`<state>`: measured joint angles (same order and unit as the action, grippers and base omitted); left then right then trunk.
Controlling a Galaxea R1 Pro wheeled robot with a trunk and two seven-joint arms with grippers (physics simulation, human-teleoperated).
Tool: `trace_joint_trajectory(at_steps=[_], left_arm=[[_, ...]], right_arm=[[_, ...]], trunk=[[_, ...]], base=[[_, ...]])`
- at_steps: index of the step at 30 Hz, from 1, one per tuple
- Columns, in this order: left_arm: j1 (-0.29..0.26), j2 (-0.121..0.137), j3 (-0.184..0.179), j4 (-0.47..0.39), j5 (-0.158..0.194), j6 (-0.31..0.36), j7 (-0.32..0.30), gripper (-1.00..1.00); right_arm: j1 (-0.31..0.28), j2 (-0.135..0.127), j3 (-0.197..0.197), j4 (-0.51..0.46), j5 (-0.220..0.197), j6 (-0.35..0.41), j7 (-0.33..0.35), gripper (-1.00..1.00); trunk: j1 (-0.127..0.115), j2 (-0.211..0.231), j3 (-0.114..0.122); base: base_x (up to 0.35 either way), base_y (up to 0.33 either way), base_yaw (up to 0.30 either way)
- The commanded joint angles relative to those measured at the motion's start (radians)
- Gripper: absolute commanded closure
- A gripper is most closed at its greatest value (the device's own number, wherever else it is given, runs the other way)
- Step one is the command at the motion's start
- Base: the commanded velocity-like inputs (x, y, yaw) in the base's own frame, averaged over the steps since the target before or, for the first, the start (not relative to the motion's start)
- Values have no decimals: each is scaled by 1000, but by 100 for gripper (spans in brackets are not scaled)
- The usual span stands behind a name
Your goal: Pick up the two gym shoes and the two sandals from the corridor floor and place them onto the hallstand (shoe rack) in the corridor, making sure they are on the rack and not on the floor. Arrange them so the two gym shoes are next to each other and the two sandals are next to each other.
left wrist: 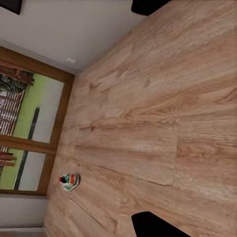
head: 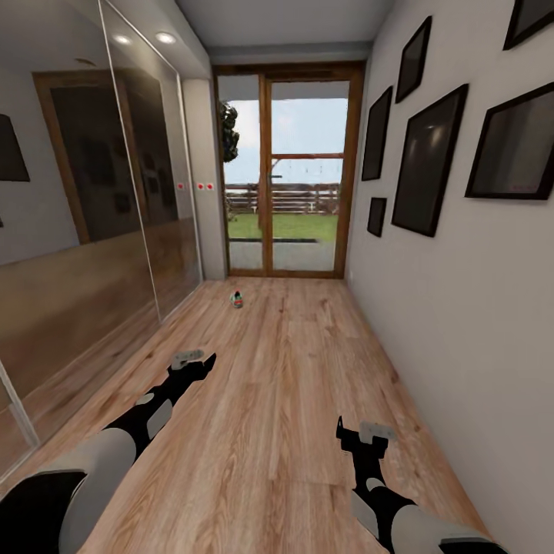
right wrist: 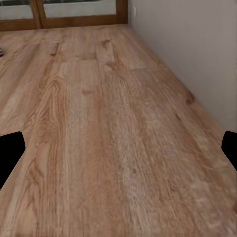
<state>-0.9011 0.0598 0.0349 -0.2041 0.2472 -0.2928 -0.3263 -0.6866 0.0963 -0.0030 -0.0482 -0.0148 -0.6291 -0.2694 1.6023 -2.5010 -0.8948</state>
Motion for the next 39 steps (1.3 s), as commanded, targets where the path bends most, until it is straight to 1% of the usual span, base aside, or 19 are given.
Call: trace_joint_trajectory(at_steps=[1, 18, 25, 26, 29, 30, 31, 32, 35, 37, 39], left_arm=[[-1, 0, 3, 2, 6, 0, -8, -100], [-1, 0, 3, 2, 7, 0, -8, -100], [-1, -1, 3, 2, 7, 0, -8, -100], [-1, -2, 3, 2, 7, 0, -8, -100], [-1, -3, 3, 2, 6, 0, -8, -100], [-1, -3, 2, 2, 6, 0, -8, -100], [-1, -3, 3, 2, 6, 0, -8, -100], [-1, -3, 3, 2, 6, 0, -8, -100], [-1, -3, 3, 2, 7, 0, -8, -100], [-1, -2, 3, 2, 7, 0, -8, -100], [-1, -2, 3, 2, 7, 0, -8, -100]], right_arm=[[-1, 0, 1, 1, -1, -3, -2, -100], [-1, 0, 0, 1, -8, -10, -4, -100], [-2, 0, -3, -7, -4, 9, -3, -100], [-4, 0, -4, -19, -2, 73, -3, -100], [-5, 0, -4, -50, -1, 168, -3, -100], [-5, 0, -4, -125, -1, 334, -2, -100], [-5, 0, -4, -147, -1, 374, -2, -100], [-5, 0, -3, -192, -1, 445, -1, -100], [-5, 0, -1, -246, -1, 523, -1, -100], [-5, 0, 3, -297, 0, 590, -1, -100], [-5, 0, 4, -302, 0, 597, -1, -100]], trunk=[[0, 0, -1], [0, 0, -1], [0, 0, -1], [0, 0, -1], [0, 0, -1], [0, 0, -1], [0, 0, -1], [0, 0, -1], [0, 0, -1], [0, 0, -1], [0, 0, -1]], base=[[346, -102, 0], [346, -102, 0], [346, -102, 0], [346, -102, 0], [346, -102, 0], [346, -102, 0], [346, -102, 0], [346, -102, 0], [346, -102, 0], [346, -97, 0], [347, -78, 0]])
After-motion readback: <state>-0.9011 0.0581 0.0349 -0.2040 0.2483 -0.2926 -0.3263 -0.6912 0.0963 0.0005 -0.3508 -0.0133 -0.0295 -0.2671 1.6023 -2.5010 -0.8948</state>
